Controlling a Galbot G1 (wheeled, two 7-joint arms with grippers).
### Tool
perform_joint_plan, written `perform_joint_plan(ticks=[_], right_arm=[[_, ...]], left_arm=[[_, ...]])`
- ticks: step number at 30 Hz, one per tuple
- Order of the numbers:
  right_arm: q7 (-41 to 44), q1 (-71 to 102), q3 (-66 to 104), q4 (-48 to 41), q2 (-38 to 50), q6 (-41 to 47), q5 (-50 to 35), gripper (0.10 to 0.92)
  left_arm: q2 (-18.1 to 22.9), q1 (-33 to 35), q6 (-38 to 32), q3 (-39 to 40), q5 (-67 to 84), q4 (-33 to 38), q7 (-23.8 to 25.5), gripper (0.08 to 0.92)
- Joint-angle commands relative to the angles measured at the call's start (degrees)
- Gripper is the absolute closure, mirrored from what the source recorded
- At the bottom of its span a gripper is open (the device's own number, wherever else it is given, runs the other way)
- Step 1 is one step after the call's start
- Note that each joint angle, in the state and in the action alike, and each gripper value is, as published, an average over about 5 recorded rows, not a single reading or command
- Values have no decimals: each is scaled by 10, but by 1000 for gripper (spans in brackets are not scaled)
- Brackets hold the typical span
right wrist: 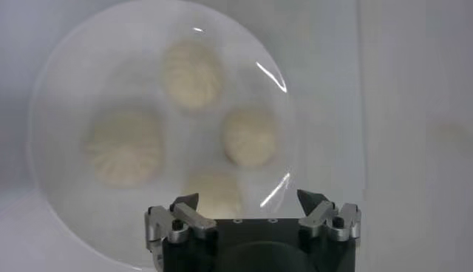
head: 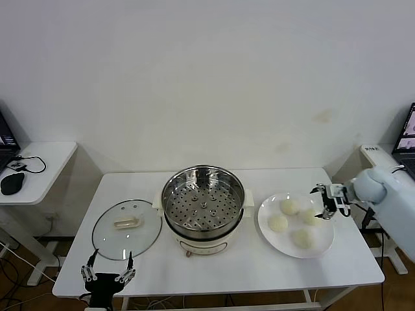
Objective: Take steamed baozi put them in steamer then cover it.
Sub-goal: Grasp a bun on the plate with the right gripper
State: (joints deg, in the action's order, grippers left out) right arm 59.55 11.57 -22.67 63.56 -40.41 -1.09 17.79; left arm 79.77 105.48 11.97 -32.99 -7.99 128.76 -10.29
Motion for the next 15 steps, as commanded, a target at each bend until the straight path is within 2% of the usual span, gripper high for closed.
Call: perform_joint_plan(ticks=[1,15], right_arm=[[32,-72,-80,-85,-64,-17,7,203],[18,-70,-70,-178,-132,-26,51,203]], left_arm=[[0,0,-1,-3,-2,-4,0,177],[3,2,-12,-5,-7,-10,-4,177]])
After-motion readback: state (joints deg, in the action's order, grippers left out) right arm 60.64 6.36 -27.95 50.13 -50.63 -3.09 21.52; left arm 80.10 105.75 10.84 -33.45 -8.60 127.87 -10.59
